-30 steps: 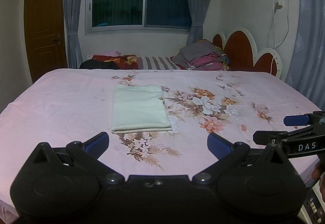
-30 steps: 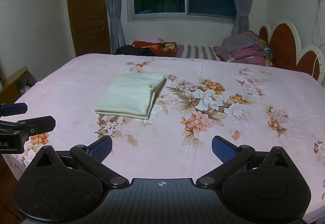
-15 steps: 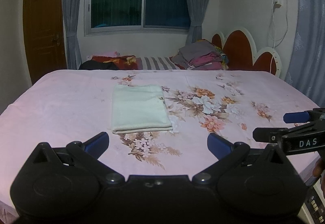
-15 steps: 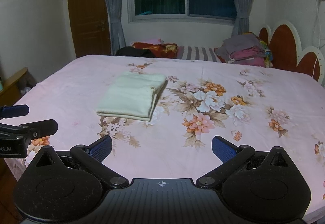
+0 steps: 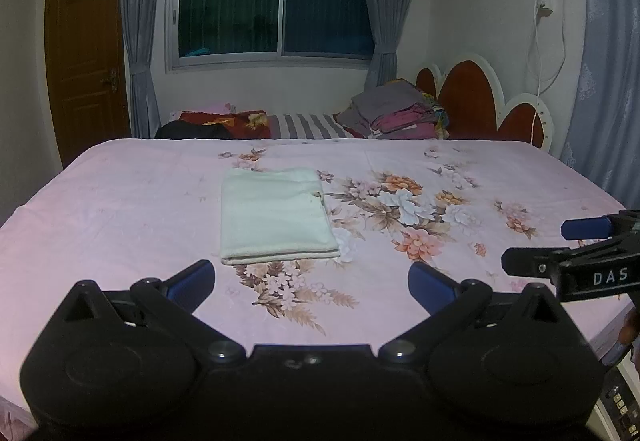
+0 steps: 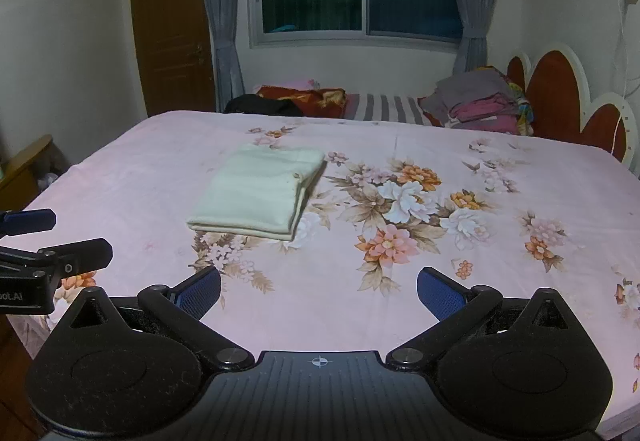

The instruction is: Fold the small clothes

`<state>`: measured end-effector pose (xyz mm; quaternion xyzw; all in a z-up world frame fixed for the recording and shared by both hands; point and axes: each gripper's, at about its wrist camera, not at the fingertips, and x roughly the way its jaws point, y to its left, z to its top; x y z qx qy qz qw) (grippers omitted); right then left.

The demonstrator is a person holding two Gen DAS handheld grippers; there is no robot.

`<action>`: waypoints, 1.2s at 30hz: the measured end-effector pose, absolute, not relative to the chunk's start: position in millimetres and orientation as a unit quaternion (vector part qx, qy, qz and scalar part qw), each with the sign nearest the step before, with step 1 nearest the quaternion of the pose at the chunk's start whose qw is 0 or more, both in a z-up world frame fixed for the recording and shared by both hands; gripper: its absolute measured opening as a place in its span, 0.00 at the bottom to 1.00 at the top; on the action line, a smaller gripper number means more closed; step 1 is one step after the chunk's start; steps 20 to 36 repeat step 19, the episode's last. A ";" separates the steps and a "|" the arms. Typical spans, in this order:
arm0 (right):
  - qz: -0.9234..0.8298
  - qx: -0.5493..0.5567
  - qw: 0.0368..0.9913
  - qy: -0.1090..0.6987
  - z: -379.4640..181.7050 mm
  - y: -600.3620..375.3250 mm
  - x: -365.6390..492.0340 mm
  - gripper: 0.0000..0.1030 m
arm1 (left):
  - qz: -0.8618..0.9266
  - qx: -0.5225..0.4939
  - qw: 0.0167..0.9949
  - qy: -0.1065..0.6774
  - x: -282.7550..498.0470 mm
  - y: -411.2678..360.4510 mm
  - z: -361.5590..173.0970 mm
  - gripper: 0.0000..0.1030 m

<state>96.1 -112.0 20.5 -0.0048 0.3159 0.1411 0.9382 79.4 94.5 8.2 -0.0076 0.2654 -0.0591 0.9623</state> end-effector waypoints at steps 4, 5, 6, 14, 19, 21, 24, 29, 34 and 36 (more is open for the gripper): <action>0.141 -0.006 0.939 0.313 22.4 -113.7 95.3 1.00 | -0.062 -0.007 0.962 0.266 80.1 95.3 8.5 1.00; 0.141 -0.006 0.939 0.313 22.8 -113.7 95.2 1.00 | -0.060 -0.007 0.963 0.264 78.8 94.9 8.8 1.00; 0.141 -0.006 0.939 0.312 23.3 -113.9 95.2 1.00 | -0.060 -0.007 0.963 0.263 78.7 95.5 9.0 1.00; 0.141 -0.007 0.939 0.312 23.5 -113.9 95.5 1.00 | -0.057 -0.006 0.965 0.258 81.1 99.6 10.2 0.99; 0.143 -0.006 0.939 0.312 23.6 -113.4 95.7 1.00 | -0.051 -0.007 0.964 0.260 82.9 99.8 9.6 1.00; 0.143 -0.006 0.939 0.312 23.6 -113.4 95.7 1.00 | -0.051 -0.007 0.964 0.260 82.9 99.8 9.6 1.00; 0.143 -0.006 0.939 0.312 23.6 -113.4 95.7 1.00 | -0.051 -0.007 0.964 0.260 82.9 99.8 9.6 1.00; 0.143 -0.006 0.939 0.312 23.6 -113.4 95.7 1.00 | -0.051 -0.007 0.964 0.260 82.9 99.8 9.6 1.00; 0.143 -0.006 0.939 0.312 23.6 -113.4 95.7 1.00 | -0.051 -0.007 0.964 0.260 82.9 99.8 9.6 1.00; 0.143 -0.006 0.939 0.312 23.6 -113.4 95.7 1.00 | -0.051 -0.007 0.964 0.260 82.9 99.8 9.6 1.00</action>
